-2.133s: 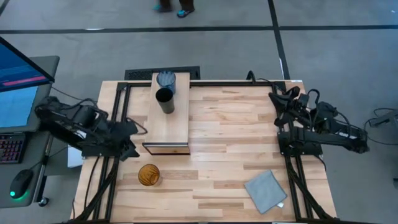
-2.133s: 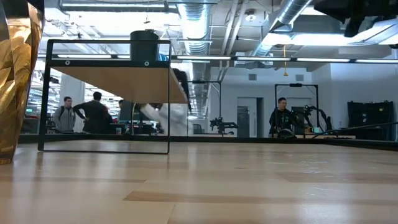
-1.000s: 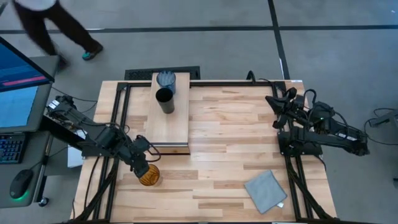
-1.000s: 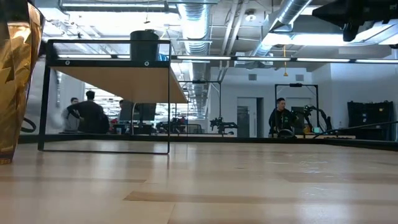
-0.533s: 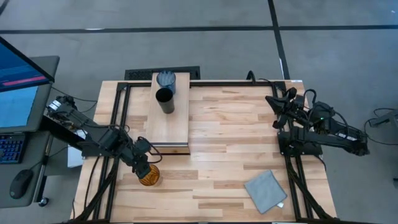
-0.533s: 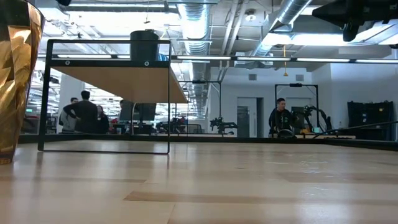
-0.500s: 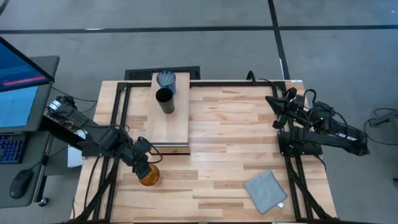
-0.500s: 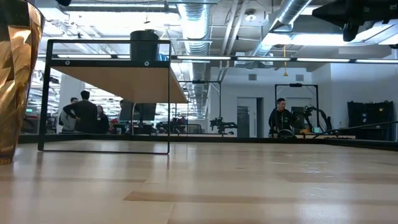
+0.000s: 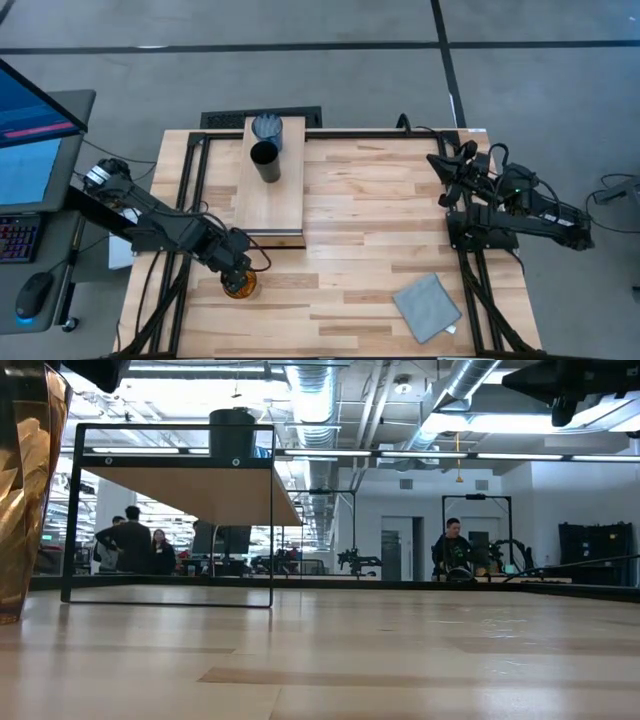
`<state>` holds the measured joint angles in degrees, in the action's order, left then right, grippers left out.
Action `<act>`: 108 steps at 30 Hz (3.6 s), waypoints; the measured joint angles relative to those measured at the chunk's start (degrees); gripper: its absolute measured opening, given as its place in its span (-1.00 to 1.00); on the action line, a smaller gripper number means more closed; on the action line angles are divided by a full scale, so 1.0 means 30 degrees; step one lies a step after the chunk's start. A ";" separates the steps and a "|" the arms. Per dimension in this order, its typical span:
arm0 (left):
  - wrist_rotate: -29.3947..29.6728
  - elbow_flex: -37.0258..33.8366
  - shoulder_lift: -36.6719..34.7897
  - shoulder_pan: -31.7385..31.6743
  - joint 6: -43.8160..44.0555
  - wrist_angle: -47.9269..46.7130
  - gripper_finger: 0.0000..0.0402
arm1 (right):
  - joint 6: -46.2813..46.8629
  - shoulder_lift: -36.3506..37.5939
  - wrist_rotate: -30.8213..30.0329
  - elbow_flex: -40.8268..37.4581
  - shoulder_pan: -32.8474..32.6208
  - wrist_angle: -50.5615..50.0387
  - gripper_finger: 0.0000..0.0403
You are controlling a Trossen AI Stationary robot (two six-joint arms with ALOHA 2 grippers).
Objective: Stack small to large cups/mugs on shelf
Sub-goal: Put the brown cup on the shelf
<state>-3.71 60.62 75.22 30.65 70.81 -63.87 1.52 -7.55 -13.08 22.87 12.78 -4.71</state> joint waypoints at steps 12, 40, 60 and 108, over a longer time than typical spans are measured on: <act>0.0293 0.0000 -0.0027 -0.0124 0.0006 -0.0372 -0.40 | 0.0007 0.0000 0.0000 0.0000 0.0000 0.0000 -0.87; 0.1574 0.2858 -0.0994 0.0044 0.1274 -0.0100 -1.00 | 0.0016 0.0000 0.0000 0.0007 0.0000 -0.0867 -0.87; 1.0485 1.6220 -0.0998 -0.2256 -0.2191 -0.8445 -1.00 | 0.0146 0.0000 0.0000 0.0007 0.0000 -0.0867 -0.87; -0.1115 1.7187 0.2485 -1.4557 -1.4107 -0.8701 -1.00 | 0.0863 0.0000 0.0000 0.0007 0.0007 -0.1078 -0.87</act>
<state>-7.05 112.18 82.67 -13.02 28.49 -89.98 4.11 -7.55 -13.08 22.90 12.80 -7.94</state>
